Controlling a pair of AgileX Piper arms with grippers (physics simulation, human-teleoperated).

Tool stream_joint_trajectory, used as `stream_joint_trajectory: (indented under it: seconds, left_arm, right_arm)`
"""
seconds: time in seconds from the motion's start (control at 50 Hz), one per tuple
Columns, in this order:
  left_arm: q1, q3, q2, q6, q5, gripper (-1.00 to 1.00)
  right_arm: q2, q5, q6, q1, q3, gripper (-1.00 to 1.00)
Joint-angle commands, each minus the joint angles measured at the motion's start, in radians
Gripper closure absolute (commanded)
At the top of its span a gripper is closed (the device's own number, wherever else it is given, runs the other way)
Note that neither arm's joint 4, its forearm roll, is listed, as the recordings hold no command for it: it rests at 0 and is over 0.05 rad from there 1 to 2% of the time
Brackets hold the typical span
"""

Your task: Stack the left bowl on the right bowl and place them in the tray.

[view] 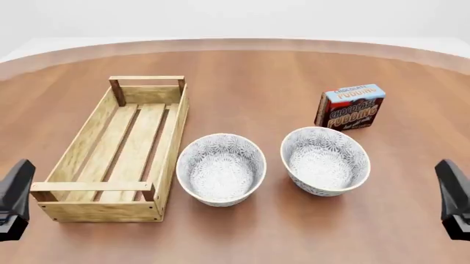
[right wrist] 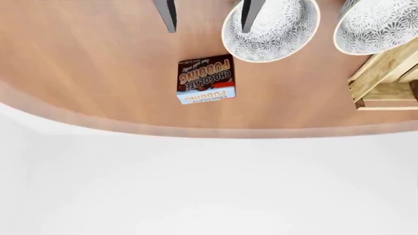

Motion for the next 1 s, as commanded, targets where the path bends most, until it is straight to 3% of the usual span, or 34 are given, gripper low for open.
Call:
stream_joint_trajectory:
  seconds: [0.02,0.26,0.32,0.46,0.58,0.9,1.0]
  left_arm:
    - [0.0,0.0,0.0,0.0,0.0,-1.0]
    - [0.0,0.0,0.0,0.0,0.0,-1.0]
    - [0.0,0.0,0.0,0.0,0.0,-1.0]
    - [0.0,0.0,0.0,0.0,0.0,-1.0]
    - [0.0,0.0,0.0,0.0,0.0,-1.0]
    - [0.0,0.0,0.0,0.0,0.0,-1.0]
    - [0.0,0.0,0.0,0.0,0.0,-1.0]
  right_arm:
    - [0.004,-0.001,0.02,-0.006,-0.002,-1.0]
    - [0.002,0.023,0.022,0.01,-0.018,-1.0]
    - [0.071,0.009,-0.017,0.017,-0.046,-1.0]
    - [0.28,-0.055,-0.046,0.054,-0.145,-1.0]
    - [0.47,-0.028,-0.112,0.132,-0.327,-1.0]
    - [0.801,0.128,-0.175,0.302,-0.709,-1.0]
    - [0.921,0.175,-0.22,0.357,-0.813,-1.0]
